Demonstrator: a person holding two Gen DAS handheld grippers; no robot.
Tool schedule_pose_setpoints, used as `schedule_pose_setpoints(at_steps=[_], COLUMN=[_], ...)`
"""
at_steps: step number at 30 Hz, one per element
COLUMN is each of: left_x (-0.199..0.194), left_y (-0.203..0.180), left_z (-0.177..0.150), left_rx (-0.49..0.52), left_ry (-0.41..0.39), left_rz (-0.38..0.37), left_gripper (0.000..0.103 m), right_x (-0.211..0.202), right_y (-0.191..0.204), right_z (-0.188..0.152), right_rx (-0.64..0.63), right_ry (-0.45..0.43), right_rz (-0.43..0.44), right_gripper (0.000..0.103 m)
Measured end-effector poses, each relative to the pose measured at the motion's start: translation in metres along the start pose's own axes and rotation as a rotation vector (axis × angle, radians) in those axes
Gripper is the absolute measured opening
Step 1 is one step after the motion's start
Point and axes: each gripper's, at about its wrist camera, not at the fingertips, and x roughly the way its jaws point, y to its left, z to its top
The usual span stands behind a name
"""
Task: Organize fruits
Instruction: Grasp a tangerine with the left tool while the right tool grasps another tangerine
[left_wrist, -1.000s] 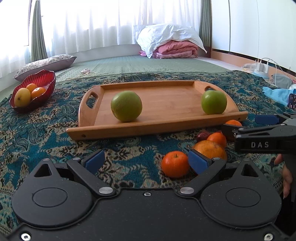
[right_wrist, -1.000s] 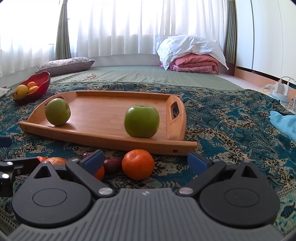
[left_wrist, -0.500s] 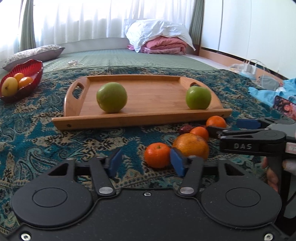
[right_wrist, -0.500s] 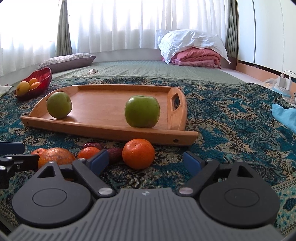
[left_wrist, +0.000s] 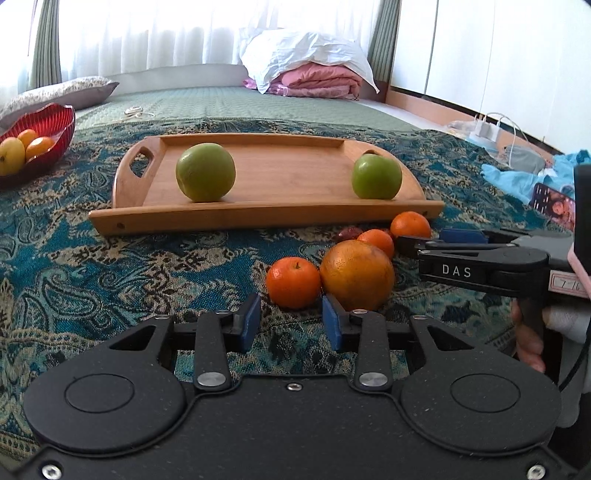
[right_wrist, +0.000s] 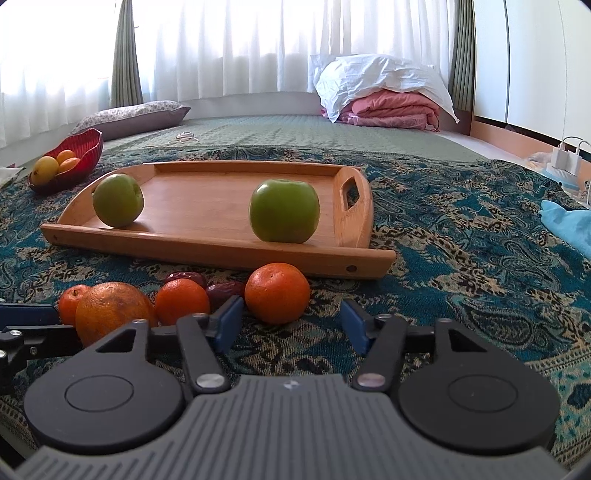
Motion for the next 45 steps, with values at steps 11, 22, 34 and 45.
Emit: schedule_pose_setpoints(at_steps=[11,22,34,45], left_x=[0.016,0.028,0.029,0.027], left_y=[0.001,0.000,-0.001,0.003], left_z=[0.006,0.006,0.001,0.006], left_rx=[-0.023,-0.048,-0.041,-0.029], left_ry=[-0.029,-0.058,-0.076,-0.089], left_rz=[0.028,0.053,0.084,0.060], left_gripper=[0.035,0.035,0.041,0.032], right_x=[0.006,0.014,0.017,0.017], right_y=[0.007,0.013,0.012,0.012], right_z=[0.002,0.004,-0.001,0.000], right_rx=[-0.027,-0.031,-0.016,-0.020], right_ry=[0.009,0.014,0.009,0.003], right_rz=[-0.006,-0.008,-0.004,0.001], right_gripper=[0.069,0.070,0.069,0.062])
